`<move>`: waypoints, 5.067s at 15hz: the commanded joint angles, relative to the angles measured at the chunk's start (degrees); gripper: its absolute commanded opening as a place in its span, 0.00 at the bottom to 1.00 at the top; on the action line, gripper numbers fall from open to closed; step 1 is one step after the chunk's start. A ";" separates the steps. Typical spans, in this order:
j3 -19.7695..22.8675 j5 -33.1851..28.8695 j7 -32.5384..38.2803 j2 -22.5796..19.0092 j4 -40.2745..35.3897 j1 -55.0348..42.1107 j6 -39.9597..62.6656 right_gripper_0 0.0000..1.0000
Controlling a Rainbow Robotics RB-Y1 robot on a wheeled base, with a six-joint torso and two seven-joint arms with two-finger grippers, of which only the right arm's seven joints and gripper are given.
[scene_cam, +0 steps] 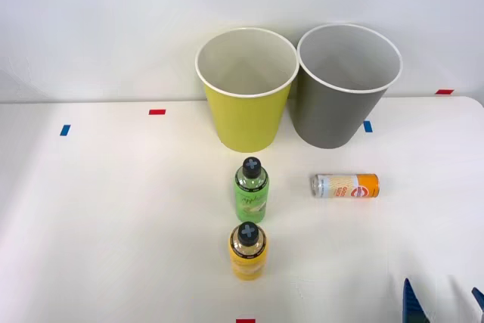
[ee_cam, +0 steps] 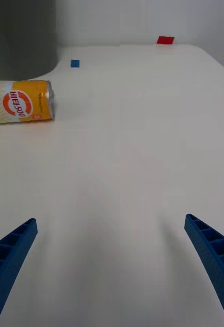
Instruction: Put cans in the gray bin, plastic bottles in the light green bin
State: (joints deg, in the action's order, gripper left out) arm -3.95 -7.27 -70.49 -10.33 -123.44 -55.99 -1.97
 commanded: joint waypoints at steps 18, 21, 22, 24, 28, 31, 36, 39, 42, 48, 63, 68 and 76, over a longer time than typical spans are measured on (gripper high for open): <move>-0.71 19.48 61.26 -16.92 -22.81 27.43 70.61 1.00; -0.71 24.84 71.28 -20.26 -22.81 34.72 78.70 1.00; -0.71 26.08 74.09 -21.05 -22.72 36.57 80.54 1.00; -0.80 30.12 80.24 -22.81 -22.28 41.75 85.38 1.00; -3.00 32.93 84.20 -24.04 -14.11 51.25 86.34 1.00; -4.05 32.49 85.34 -24.21 -10.06 55.20 86.34 1.00; -10.82 29.59 97.47 -24.13 -1.98 64.34 86.69 1.00; -11.79 29.50 98.79 -23.60 3.30 69.18 90.65 1.00; -11.88 31.35 99.23 -23.60 4.70 70.67 92.67 1.00; -13.46 34.86 99.05 -21.23 19.38 80.25 92.76 1.00; -15.21 30.56 97.29 -17.97 27.20 82.54 92.76 1.00; -15.65 28.27 96.24 -17.53 27.29 82.54 92.76 0.08; -16.88 21.77 94.66 -15.51 26.41 81.57 92.76 0.05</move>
State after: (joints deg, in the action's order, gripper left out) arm -20.77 14.87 24.49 -25.94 -96.69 25.60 90.79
